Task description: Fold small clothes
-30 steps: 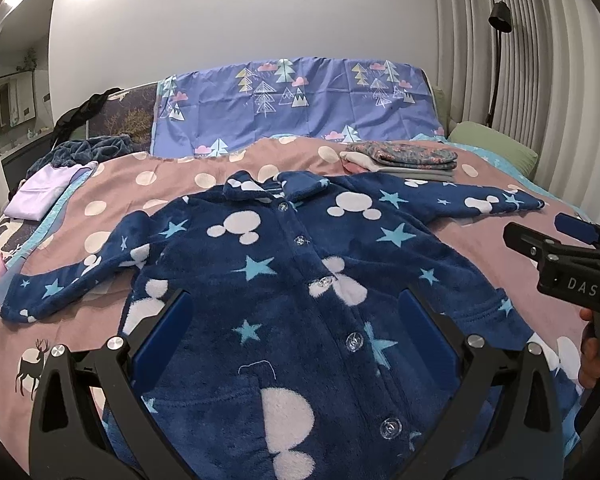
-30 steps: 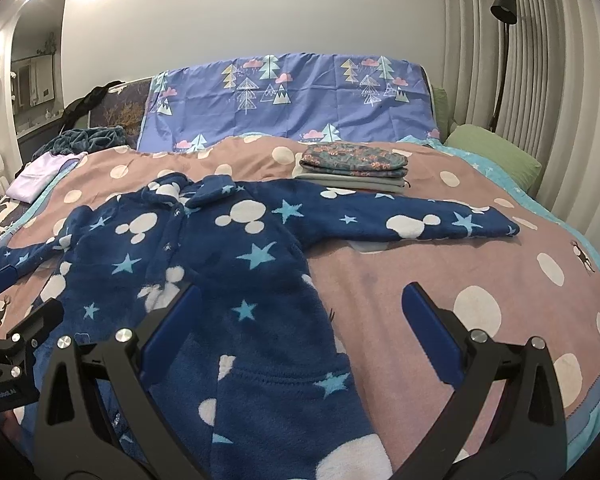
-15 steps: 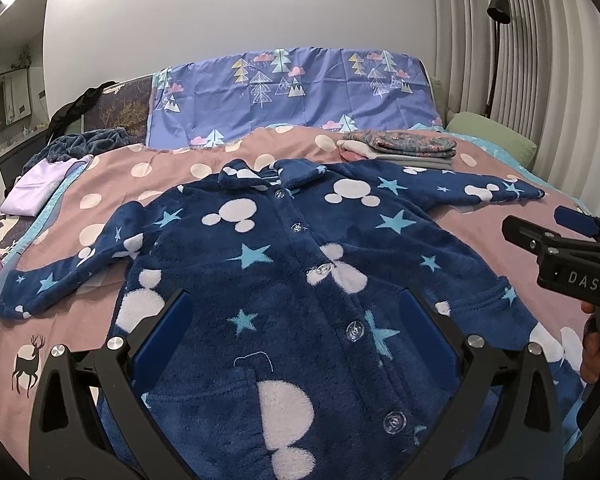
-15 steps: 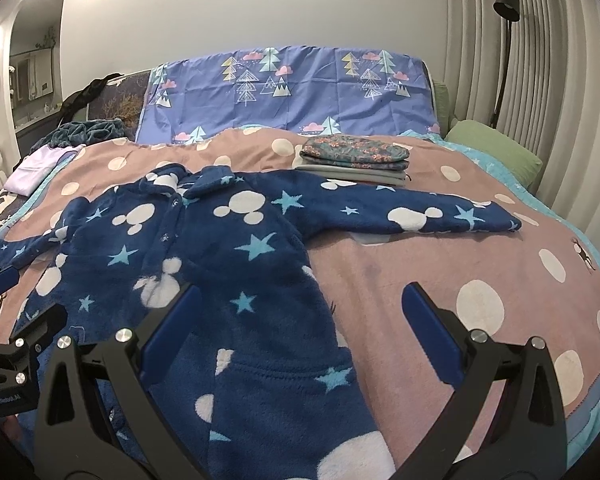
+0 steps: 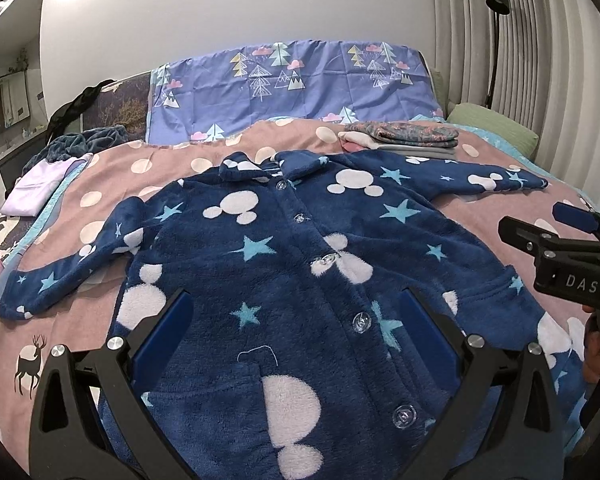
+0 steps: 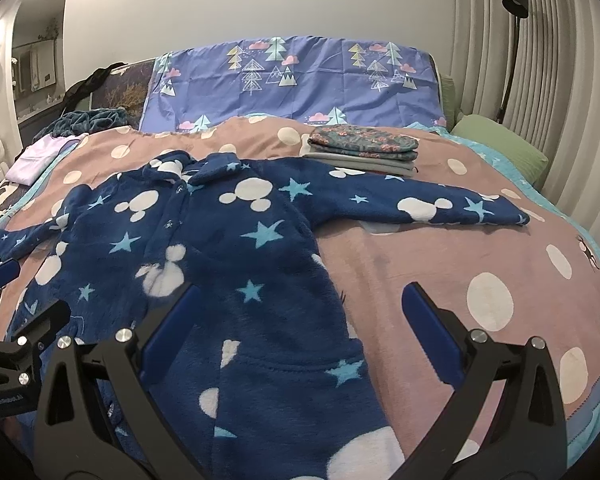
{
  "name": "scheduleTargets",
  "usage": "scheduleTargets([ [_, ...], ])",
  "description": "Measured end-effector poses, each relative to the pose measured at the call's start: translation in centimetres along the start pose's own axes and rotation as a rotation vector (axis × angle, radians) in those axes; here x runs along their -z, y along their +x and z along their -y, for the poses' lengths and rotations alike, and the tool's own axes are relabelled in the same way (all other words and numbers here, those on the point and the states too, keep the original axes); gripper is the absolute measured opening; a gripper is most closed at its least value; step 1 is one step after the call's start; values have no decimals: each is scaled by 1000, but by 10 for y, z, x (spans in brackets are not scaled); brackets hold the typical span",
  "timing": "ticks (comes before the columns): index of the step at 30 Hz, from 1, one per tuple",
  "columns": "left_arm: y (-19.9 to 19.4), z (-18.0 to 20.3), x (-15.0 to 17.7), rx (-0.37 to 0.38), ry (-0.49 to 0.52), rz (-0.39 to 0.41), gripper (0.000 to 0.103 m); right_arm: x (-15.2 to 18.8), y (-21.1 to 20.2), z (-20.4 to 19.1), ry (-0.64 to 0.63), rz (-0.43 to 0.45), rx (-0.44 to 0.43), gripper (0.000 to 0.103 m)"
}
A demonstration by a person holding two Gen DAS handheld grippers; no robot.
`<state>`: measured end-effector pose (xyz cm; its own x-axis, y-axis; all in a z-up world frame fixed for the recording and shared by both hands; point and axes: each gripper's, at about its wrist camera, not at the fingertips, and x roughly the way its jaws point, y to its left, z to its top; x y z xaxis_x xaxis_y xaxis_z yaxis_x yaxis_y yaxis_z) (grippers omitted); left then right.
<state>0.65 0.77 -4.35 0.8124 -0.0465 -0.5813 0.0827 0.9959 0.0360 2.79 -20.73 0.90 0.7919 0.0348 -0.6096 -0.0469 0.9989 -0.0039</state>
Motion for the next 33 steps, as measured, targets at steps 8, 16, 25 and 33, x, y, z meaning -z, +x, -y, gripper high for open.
scheduleTargets([
  [8,3,-1,2,0,-3,-8,102,2,4,-6,-16,-16,12,101],
  [16,4,-9,7,-11,-33,7,102,8,16,-14,-48,-84,4,101],
  [25,4,-25,8,-21,-83,19,102,8,17,-23,-68,-82,1,101],
  [33,10,-36,10,-12,-97,2,102,8,20,-28,-83,-88,14,101],
])
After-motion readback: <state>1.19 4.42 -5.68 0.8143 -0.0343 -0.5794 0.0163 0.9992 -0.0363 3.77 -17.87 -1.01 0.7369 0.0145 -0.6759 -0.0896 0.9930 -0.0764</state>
